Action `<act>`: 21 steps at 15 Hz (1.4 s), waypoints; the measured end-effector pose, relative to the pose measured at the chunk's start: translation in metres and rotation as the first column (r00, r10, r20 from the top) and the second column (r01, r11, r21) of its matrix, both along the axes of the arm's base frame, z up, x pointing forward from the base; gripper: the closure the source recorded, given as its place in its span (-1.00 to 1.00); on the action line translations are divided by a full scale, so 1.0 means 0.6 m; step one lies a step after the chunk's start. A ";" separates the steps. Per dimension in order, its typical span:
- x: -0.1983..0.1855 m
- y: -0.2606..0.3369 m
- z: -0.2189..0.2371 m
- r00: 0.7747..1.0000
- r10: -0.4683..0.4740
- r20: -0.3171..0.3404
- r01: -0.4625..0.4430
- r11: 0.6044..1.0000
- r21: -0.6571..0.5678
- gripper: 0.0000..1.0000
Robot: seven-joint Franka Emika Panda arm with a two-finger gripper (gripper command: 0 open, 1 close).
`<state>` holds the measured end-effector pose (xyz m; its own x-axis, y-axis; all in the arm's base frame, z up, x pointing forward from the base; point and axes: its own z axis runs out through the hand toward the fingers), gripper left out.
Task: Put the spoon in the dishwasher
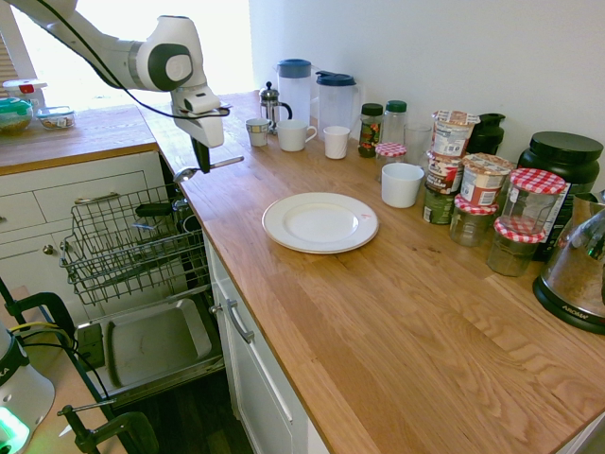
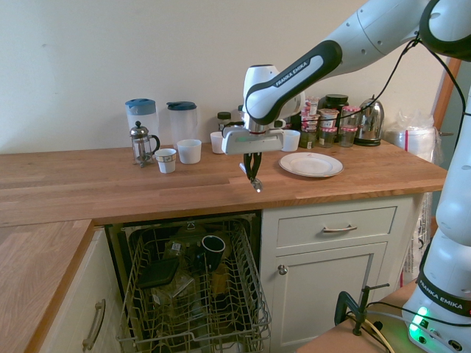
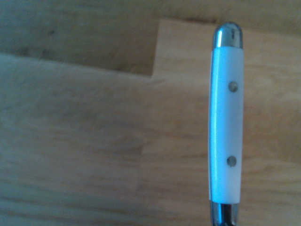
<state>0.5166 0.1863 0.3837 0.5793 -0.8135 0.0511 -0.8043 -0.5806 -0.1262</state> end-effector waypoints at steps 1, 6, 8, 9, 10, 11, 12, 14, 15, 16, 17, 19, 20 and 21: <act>-0.044 0.014 -0.016 0.999 -0.011 0.034 0.011 1.000 0.015 1.00; -0.101 0.108 -0.042 0.995 -0.095 0.029 0.094 0.995 0.030 1.00; -0.139 0.157 -0.079 0.992 -0.128 0.019 0.128 0.991 0.029 1.00; -0.153 0.176 -0.106 0.990 -0.141 0.019 0.140 0.990 0.029 1.00; -0.165 0.195 -0.132 0.989 -0.149 0.021 0.149 0.988 0.028 1.00; -0.176 0.214 -0.159 0.988 -0.150 0.024 0.150 0.988 0.027 1.00; -0.189 0.233 -0.189 0.989 -0.146 0.023 0.146 0.989 0.024 1.00; -0.213 0.267 -0.237 0.990 -0.137 0.016 0.137 0.990 0.021 1.00; -0.222 0.281 -0.253 0.991 -0.135 0.017 0.135 0.991 0.020 1.00; -0.228 0.292 -0.264 0.990 -0.137 0.019 0.137 0.990 0.018 1.00; -0.231 0.300 -0.274 0.990 -0.140 0.017 0.140 0.990 0.017 1.00; -0.231 0.310 -0.299 0.989 -0.147 0.002 0.147 0.989 0.017 1.00; -0.228 0.307 -0.317 0.989 -0.151 -0.004 0.151 0.988 0.015 1.00; -0.226 0.306 -0.336 0.988 -0.156 -0.013 0.156 0.988 0.015 1.00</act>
<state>0.3807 0.3698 0.1823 0.4456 -0.8947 0.0310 -0.8864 -0.4458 -0.1244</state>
